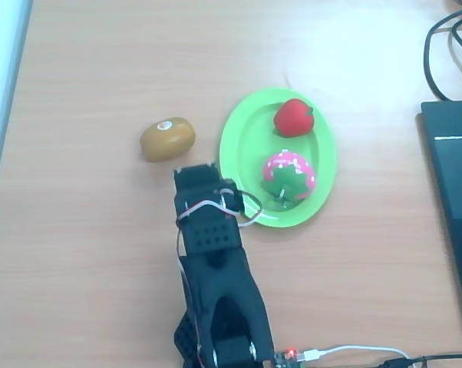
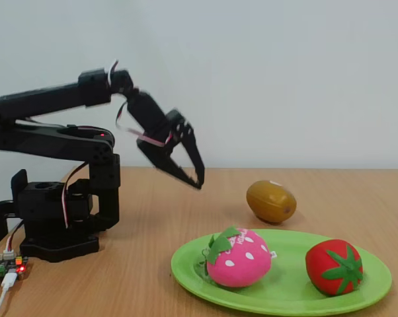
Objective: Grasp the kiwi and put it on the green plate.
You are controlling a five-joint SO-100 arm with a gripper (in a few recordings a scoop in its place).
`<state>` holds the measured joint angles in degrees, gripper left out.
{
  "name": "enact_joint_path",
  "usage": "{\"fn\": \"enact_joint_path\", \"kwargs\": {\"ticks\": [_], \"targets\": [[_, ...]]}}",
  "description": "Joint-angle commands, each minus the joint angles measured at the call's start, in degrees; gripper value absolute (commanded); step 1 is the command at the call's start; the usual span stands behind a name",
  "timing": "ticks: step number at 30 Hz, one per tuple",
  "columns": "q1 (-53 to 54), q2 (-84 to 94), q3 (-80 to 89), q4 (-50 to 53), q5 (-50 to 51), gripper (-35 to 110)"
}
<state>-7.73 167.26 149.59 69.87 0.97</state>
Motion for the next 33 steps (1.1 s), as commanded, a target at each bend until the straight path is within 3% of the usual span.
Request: {"fn": "enact_joint_path", "kwargs": {"ticks": [1,8,11,21,33], "targets": [[0.4,-4.7,-9.1,0.1,0.5,-8],[0.8,-15.9,-18.3,-0.8,-1.0,-5],[-0.2,-19.2,-19.8,-1.0,-0.9,15],[-0.4,-29.8,-22.4,-1.1,-3.3,46],[-1.4,-43.7,-30.8,-4.7,-5.7,46]]}}
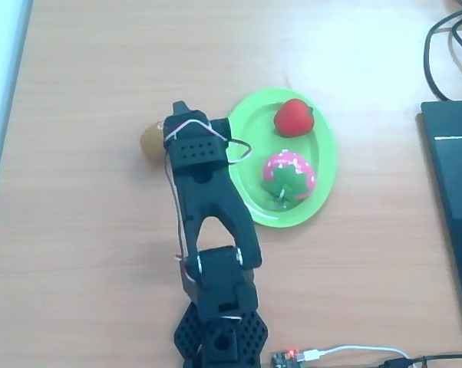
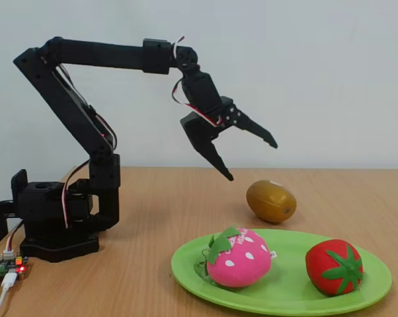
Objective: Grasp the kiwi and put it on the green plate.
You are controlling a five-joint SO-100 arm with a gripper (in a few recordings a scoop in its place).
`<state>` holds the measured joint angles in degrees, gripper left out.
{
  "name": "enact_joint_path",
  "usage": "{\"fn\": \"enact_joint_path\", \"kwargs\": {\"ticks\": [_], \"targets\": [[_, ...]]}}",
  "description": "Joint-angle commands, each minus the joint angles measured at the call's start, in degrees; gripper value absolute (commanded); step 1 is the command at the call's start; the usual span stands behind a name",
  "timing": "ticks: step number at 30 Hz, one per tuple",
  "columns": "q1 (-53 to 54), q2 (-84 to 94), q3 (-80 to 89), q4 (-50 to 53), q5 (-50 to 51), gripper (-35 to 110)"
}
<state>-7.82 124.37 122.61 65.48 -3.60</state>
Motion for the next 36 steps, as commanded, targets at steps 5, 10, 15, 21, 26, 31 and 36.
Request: {"fn": "enact_joint_path", "kwargs": {"ticks": [5,10,15,21,26,31,36], "targets": [[-2.8,-9.4,-11.2,1.4,-1.8,45],[-4.8,-17.4,-19.4,6.7,-2.1,45],[-6.3,-23.2,-23.6,8.1,-2.1,44],[-7.2,-26.9,-24.8,8.1,-1.8,44],[-6.7,-29.9,-24.7,8.1,-2.0,43],[-5.3,-32.9,-24.8,8.1,-1.8,43],[-3.9,-35.2,-24.8,7.1,-2.1,43]]}}
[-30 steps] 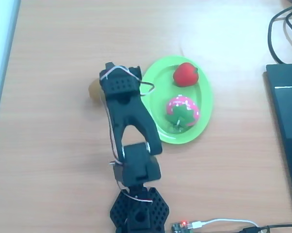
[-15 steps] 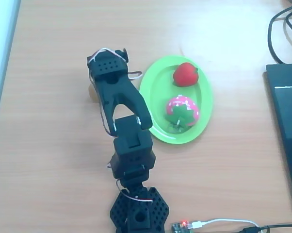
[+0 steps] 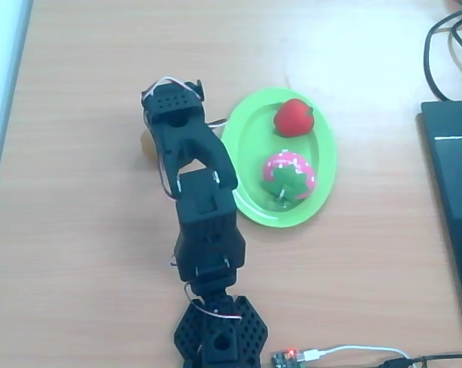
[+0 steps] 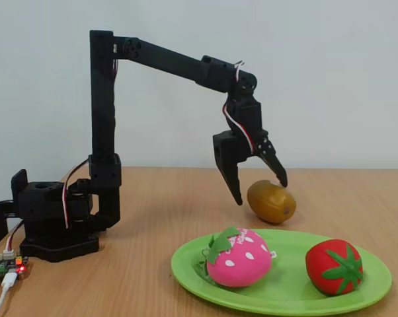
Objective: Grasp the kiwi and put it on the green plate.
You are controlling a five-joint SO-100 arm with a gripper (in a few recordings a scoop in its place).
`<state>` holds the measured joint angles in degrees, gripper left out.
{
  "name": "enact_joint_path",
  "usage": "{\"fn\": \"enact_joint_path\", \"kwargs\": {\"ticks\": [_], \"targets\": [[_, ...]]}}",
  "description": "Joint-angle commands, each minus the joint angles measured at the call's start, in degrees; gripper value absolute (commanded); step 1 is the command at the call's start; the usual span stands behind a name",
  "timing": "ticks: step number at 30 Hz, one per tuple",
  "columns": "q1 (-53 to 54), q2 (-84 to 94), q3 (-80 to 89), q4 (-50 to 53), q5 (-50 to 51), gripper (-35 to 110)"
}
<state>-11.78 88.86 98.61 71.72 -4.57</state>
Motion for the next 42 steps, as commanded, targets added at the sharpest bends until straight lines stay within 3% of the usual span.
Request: {"fn": "enact_joint_path", "kwargs": {"ticks": [1,19,42], "targets": [[0.4,0.0,-0.8,0.5,-1.1,43],[1.0,-5.4,-5.4,-0.3,-0.7,27],[3.5,6.7,-10.6,1.4,-0.8,25]]}}
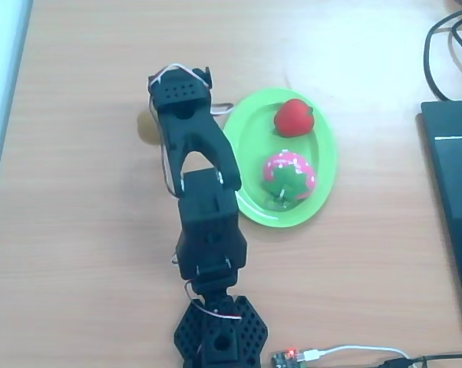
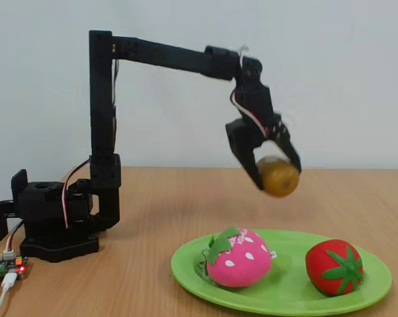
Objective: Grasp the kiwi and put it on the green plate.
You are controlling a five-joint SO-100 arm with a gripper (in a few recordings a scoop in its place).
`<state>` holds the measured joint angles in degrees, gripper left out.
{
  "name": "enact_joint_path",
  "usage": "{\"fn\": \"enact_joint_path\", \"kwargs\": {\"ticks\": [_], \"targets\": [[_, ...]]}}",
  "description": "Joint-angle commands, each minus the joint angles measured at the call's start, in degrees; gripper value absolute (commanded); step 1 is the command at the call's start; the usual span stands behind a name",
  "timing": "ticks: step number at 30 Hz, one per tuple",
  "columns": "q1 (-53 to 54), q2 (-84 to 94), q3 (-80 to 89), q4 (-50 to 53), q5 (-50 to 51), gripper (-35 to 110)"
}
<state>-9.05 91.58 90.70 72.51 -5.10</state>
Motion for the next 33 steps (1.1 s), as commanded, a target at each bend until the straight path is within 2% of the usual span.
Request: {"fn": "enact_joint_path", "kwargs": {"ticks": [1,19,33], "targets": [[1.7,4.5,-3.3,0.6,-0.3,25],[23.9,1.4,-5.3,2.1,-2.9,26],[31.1,-10.2,-5.4,2.1,-3.5,26]]}}
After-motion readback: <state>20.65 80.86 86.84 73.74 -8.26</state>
